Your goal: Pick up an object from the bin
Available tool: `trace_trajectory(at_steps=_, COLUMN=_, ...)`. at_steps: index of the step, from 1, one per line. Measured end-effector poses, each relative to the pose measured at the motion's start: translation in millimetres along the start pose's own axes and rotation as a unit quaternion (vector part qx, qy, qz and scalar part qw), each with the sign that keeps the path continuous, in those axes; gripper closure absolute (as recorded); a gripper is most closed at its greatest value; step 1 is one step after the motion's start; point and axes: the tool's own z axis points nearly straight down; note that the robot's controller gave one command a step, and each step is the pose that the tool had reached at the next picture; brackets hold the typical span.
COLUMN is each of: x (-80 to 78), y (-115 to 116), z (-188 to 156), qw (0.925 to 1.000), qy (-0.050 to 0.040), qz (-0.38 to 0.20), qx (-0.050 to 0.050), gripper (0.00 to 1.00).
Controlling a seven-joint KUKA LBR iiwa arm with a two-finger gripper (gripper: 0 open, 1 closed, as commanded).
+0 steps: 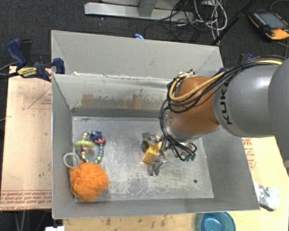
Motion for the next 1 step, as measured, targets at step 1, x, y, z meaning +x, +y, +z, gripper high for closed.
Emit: trace_trajectory(at_steps=1, x=-10.4, y=-2.6, z=-98.6, qw=1.0000, qy=0.0058, qz=0.005, qx=0.002, gripper=1.00)
